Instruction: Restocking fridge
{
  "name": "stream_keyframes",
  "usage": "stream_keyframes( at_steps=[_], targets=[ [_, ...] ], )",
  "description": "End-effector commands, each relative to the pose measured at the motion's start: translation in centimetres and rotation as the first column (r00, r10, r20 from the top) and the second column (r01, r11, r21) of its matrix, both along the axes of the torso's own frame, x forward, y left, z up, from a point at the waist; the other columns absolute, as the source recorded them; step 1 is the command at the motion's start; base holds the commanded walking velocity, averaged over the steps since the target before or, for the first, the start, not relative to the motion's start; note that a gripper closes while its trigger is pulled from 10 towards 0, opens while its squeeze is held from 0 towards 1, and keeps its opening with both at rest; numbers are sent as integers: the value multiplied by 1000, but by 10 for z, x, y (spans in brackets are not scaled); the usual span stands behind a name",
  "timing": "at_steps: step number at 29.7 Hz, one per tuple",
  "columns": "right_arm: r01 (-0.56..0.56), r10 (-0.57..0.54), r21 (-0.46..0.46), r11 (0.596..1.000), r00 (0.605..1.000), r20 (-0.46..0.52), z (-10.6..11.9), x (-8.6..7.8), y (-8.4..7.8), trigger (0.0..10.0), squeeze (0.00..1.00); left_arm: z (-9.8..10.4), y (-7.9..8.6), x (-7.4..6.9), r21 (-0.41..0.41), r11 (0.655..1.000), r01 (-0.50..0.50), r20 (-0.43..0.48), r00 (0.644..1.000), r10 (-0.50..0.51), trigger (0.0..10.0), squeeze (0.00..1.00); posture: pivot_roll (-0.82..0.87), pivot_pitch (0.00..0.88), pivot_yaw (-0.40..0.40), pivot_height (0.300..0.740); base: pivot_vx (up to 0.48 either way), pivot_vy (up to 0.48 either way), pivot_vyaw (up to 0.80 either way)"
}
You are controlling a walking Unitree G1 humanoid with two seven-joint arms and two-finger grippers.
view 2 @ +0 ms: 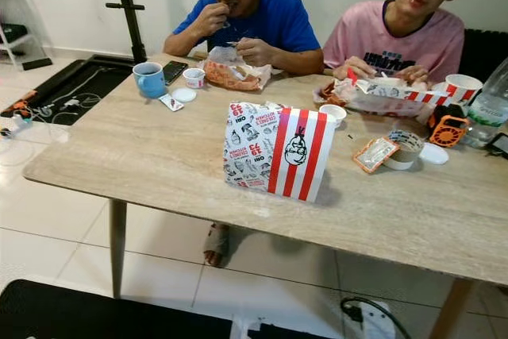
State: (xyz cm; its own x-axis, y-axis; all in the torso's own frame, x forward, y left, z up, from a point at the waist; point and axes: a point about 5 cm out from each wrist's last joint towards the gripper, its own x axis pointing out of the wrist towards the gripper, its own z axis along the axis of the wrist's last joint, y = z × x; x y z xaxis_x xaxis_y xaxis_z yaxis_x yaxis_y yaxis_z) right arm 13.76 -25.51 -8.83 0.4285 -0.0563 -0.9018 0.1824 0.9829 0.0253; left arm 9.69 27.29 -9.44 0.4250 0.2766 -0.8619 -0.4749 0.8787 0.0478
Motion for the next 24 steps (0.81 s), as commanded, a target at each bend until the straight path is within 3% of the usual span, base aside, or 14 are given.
stream_keyframes(
  at_steps=[1,3,5,7,8,11,16,18,20,24],
  targets=[
    [20,-20,18,1000,1000,9,-3,-2,8,10000,0,-1,1,-4,57,980,191,-104,977,-184,10000,0,-20,0,55,740,0,0,0],
    [20,-20,18,1000,1000,9,-3,-2,8,10000,0,-1,1,-4,57,980,191,-104,977,-184,10000,0,-20,0,55,740,0,0,0],
    [33,-33,22,999,999,-18,-7,-9,15,10000,0,0,0,1,91,934,344,-165,931,-327,10000,0,-12,0,61,740,0,0,0],
    [33,-33,22,999,999,-18,-7,-9,15,10000,0,0,0,1,91,934,344,-165,931,-327,10000,0,-12,0,61,740,0,0,0],
    [40,-39,21,999,999,-35,-9,-12,17,10000,0,0,-2,6,99,908,406,-181,905,-385,10000,0,-10,0,59,740,0,0,0],
    [34,-33,19,999,998,-58,-11,-15,21,10000,0,1,-7,15,110,881,460,-186,880,-436,10000,0,-3,0,45,740,0,0,-500],
    [-3,4,19,1000,998,-66,-11,-11,26,10000,0,-1,-12,15,106,882,459,-190,880,-435,10000,0,8,0,28,740,0,0,-788],
    [-7,8,18,1000,998,-67,-11,-10,27,10000,0,-2,-13,11,98,885,456,-199,880,-431,10000,0,8,0,27,740,0,0,-788],
    [-6,7,16,1000,998,-59,-10,-5,27,10000,0,-8,-18,-4,55,888,456,-236,870,-432,10000,0,1,0,22,740,0,0,-788],
    [-4,5,13,1000,999,-50,-8,-1,26,10000,0,-10,-22,-6,34,892,450,-241,870,-429,10000,0,5,0,28,740,0,0,-788]
  ],
)
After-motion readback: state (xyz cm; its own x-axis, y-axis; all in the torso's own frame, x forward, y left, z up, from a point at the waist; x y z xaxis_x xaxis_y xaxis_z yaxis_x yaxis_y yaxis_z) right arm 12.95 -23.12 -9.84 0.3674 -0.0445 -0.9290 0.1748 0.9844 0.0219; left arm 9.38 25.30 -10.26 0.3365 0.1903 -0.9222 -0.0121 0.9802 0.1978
